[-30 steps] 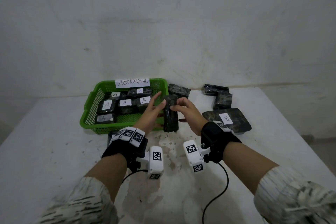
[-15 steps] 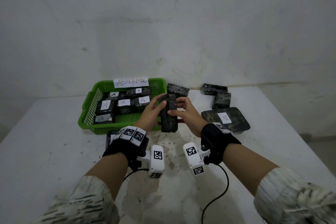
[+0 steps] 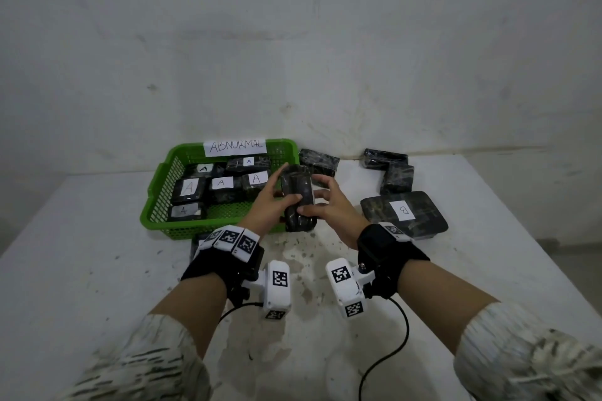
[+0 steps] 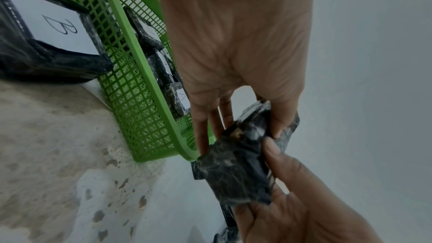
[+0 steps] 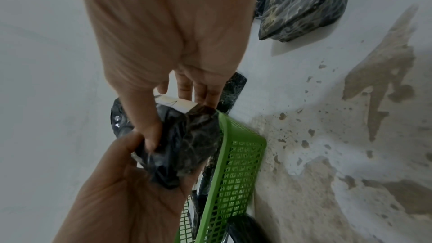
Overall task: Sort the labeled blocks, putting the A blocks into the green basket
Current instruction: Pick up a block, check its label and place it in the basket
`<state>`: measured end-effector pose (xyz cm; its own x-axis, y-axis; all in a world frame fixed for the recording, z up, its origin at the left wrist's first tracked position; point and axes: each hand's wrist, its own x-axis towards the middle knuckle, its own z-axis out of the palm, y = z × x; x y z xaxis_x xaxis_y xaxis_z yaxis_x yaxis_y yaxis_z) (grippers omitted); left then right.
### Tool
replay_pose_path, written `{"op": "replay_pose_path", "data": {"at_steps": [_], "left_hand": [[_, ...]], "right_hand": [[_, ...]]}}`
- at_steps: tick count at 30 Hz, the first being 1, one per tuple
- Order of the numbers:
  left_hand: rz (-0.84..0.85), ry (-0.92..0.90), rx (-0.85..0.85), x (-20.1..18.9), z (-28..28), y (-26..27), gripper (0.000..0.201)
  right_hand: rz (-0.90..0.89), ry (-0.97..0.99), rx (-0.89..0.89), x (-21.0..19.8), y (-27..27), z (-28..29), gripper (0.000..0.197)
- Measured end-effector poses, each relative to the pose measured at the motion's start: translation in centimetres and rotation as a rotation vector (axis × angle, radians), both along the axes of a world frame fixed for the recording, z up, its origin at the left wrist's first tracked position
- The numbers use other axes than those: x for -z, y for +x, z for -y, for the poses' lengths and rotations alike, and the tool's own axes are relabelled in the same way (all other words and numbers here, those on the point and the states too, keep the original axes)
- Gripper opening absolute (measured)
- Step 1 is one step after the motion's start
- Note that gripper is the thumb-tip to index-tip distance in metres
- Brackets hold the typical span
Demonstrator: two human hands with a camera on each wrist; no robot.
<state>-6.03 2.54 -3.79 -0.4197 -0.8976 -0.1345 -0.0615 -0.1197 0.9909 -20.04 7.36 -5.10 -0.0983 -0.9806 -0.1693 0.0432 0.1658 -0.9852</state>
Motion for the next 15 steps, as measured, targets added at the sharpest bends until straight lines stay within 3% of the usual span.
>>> {"op": "replay_pose_path", "data": {"at_steps": [5,8,10,12,15], "left_hand": [[-0.003,0.042,-0.087,0.4,0.3,-0.1,0.067],[0.056,0.008,-0.15,0.9,0.4,0.1,0.053],[0.148,-0.069,-0.169,1.5,0.9,0.2,0.041],[0.201,-0.09,-0.15,1.1,1.0,0.2,0.029],[0.136,0.06,-0.133,0.4,0.8,0.1,0.034]], "right_hand": [[-0.017,0.002,-0.082,0.1,0.0,-0.1,0.094],[-0.067,-0.019,-0.027,0.3,-0.2,0.0,0.1],[-0.06,-0.034,0.011,0.4,-0.3,0.0,0.092],[-0.042,-0.038,0.047,0.3,-0.4,-0.1,0.07],[-0.038,-0.07,0.027,0.2,-0.3,-0.3,0.045]]}}
